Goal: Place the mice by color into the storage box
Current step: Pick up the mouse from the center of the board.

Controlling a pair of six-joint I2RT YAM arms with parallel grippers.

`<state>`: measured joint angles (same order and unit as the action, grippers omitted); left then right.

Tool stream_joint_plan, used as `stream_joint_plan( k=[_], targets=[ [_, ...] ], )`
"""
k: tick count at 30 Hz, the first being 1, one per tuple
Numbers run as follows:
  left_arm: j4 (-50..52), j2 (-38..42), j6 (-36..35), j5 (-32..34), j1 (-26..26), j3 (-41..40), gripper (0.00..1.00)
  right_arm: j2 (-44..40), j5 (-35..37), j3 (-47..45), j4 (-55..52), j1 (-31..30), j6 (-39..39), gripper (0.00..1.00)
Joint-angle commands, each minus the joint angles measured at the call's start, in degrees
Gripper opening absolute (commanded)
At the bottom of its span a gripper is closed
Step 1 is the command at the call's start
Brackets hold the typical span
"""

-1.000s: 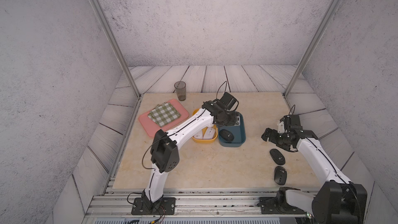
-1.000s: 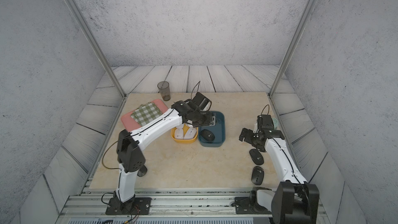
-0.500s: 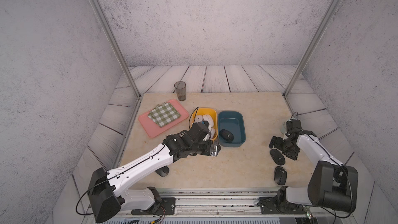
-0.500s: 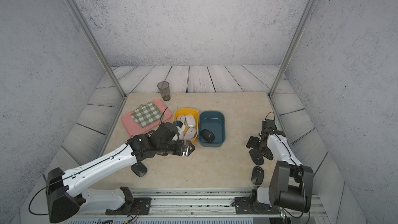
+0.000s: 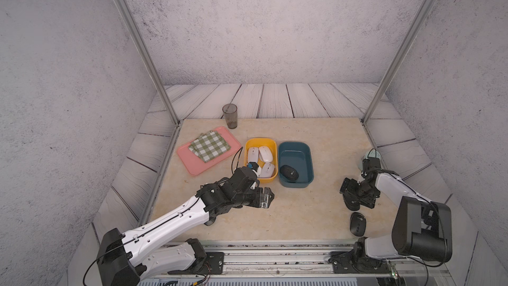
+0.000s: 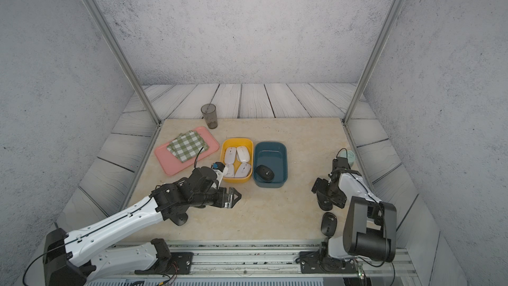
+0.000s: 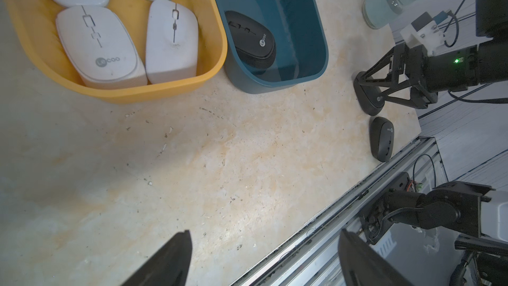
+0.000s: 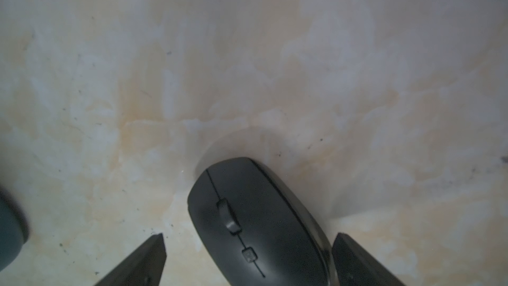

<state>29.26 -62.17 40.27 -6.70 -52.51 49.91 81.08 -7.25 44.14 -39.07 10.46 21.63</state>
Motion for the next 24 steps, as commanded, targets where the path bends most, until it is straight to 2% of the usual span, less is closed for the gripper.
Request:
stream_joint_plan(
  k=[1, 7, 12, 18, 24],
  targets=[
    [-1.5, 0.2, -0.4, 0.5, 0.0, -0.5, 0.89, -1.4, -2.9, -0.5, -1.6, -2.4, 1.3, 0.99],
    [-1.4, -0.8, -0.4, 0.4, 0.1, -0.4, 0.89, -0.5, 0.4, 0.2, -3.2, -4.5, 2.0, 1.0],
    [-1.7, -0.8, -0.1, 0.7, 0.3, -1.4, 0.89, 1.4, 3.8, 1.5, -4.3, -4.9, 1.8, 0.96],
    [-2.8, -1.4, -0.1, -0.2, 1.2, -2.0, 0.9, 2.7, 6.7, 2.9, -4.5, -5.1, 0.9, 0.85],
    [-3.0, -1.8, -0.4, -1.2, 2.6, -2.0, 0.9, 4.5, 5.2, 2.3, -2.8, -5.8, 0.5, 0.75]
  ],
)
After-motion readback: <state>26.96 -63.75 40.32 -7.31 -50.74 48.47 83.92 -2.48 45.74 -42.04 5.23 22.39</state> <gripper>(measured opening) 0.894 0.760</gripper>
